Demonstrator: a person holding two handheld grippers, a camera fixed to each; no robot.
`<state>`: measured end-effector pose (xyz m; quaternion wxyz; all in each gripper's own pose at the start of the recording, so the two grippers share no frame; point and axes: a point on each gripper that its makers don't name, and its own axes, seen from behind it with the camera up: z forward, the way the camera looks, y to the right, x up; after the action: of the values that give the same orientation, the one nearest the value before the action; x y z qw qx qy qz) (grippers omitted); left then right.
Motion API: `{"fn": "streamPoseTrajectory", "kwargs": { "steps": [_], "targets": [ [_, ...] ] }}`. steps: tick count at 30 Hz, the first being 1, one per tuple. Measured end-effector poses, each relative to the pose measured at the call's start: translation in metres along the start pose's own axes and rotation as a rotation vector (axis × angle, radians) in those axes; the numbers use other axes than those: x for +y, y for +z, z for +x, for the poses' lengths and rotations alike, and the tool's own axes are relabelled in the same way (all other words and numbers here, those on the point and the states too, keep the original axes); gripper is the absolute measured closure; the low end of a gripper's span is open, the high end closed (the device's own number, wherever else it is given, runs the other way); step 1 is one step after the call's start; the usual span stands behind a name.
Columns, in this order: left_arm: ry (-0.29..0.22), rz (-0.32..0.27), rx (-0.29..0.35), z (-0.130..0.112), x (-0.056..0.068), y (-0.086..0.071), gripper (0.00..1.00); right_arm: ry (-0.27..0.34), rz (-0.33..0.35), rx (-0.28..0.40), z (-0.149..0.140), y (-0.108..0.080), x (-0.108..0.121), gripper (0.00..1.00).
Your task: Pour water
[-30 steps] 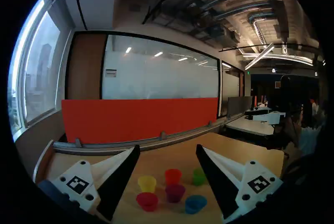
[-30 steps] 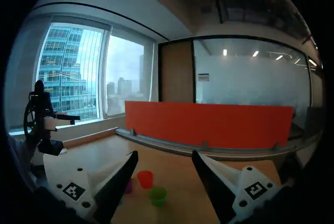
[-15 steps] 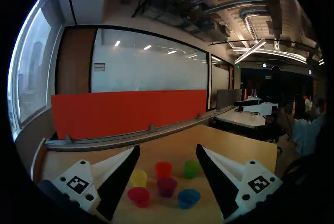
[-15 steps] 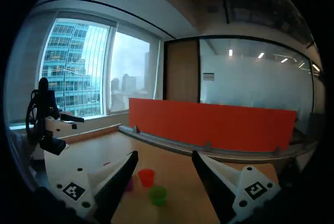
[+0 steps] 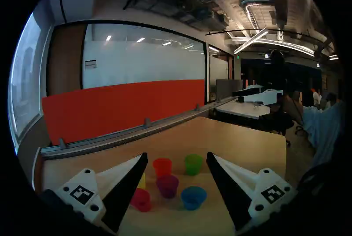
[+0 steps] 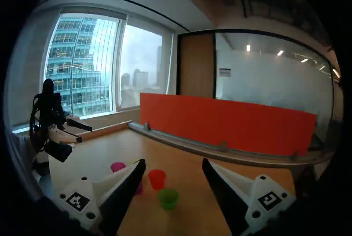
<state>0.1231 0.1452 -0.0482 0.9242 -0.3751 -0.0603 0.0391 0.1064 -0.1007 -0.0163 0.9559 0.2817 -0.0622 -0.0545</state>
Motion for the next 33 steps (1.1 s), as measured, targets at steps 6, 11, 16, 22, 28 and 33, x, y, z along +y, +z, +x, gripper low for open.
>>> {"fn": "streamPoseTrajectory", "kwargs": {
  "steps": [6, 11, 16, 22, 28, 33],
  "targets": [
    [0.020, -0.038, -0.034, -0.014, 0.011, 0.003, 0.00, -0.027, 0.026, -0.058, -0.016, -0.001, -0.006, 0.00],
    [0.029, -0.053, -0.057, -0.024, 0.015, 0.001, 0.00, -0.048, 0.033, -0.091, -0.026, -0.002, -0.007, 0.00],
    [0.043, -0.078, -0.085, -0.037, 0.022, 0.000, 0.00, -0.057, 0.039, -0.115, -0.033, -0.002, -0.008, 0.00],
    [0.068, -0.112, -0.126, -0.053, 0.035, 0.003, 0.00, -0.057, 0.048, -0.152, -0.044, -0.001, -0.008, 0.00],
    [0.084, -0.130, -0.172, -0.073, 0.042, 0.008, 0.00, -0.057, 0.055, -0.190, -0.058, 0.002, -0.007, 0.00],
    [0.084, -0.136, -0.209, -0.090, 0.045, 0.012, 0.00, -0.061, 0.053, -0.213, -0.069, 0.005, -0.006, 0.00]
  ]
}}
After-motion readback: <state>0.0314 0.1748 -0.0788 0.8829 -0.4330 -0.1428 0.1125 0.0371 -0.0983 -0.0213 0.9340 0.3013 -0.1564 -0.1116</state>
